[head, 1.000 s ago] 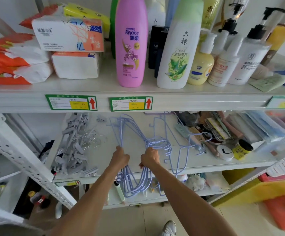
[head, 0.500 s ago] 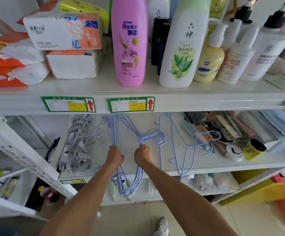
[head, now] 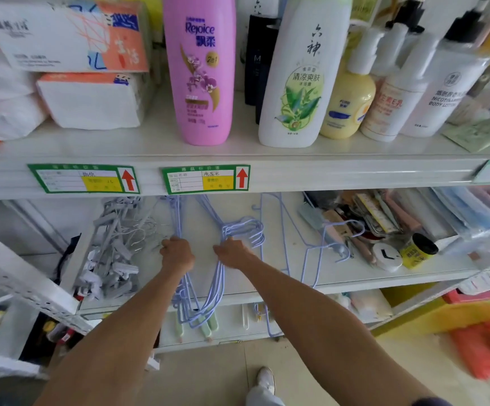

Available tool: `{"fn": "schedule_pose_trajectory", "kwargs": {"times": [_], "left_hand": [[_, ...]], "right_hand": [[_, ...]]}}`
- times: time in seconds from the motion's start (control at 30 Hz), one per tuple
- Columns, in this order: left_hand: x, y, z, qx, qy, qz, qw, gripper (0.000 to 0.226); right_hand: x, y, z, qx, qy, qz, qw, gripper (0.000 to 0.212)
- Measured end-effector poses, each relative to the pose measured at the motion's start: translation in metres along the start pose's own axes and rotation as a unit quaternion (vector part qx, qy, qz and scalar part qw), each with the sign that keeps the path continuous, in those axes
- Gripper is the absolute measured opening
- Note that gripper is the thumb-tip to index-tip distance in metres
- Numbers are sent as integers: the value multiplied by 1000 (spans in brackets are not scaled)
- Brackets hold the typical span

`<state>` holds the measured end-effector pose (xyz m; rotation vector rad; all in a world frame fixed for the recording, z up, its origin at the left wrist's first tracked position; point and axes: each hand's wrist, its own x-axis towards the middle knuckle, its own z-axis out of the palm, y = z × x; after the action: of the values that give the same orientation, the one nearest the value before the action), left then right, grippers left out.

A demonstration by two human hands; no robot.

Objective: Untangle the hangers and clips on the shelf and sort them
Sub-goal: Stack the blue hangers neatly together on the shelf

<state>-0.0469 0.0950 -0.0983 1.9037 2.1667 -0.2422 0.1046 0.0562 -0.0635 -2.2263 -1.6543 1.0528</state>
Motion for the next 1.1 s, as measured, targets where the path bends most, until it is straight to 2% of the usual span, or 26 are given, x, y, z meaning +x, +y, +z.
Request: {"fn": "schedule_pose_trajectory", "kwargs": {"times": [0.07,0.1,0.23,0.33,0.43,0.53,0.63,0.73,0.87,1.0,1.03,1.1], "left_hand": [[1,0,0,-6,-9,1,1000,56],[2,0,-1,-14,-15,4,1000,54],[-2,4,-12,-29,-12,11,999,48],[-10,12,-12,-41,18,13,999,56],[-30,27,-10,-71,53,10,996,68],[-57,41,-8,-86,82,-5,993,78],[-83,54,-6,-74,125,29,989,65],[-102,70,-5,-97,127,76,984,47],[-133,107,-8,-228,59,143,961,22],[-163,147,-11,-283,-70,147,945,32],[-168,154,-12,-322,-109,120,933,39],[-174,163,-19,-423,-173,86,885,46]], "right_hand": [[-1,17,-13,5,20,-23,1000,41],[-4,26,-25,10,49,-3,999,39],[-25,77,-73,-4,156,122,980,33],[-41,120,-85,-43,175,203,962,41],[-47,142,-80,-93,155,185,966,35],[-50,144,-84,-128,163,133,969,32],[-46,145,-94,-88,218,81,969,40],[-49,139,-112,-41,270,42,961,36],[-55,132,-140,10,309,33,950,31],[-66,134,-156,102,318,42,942,26],[-67,136,-158,133,323,44,936,28],[-65,138,-160,174,330,34,927,31]]}}
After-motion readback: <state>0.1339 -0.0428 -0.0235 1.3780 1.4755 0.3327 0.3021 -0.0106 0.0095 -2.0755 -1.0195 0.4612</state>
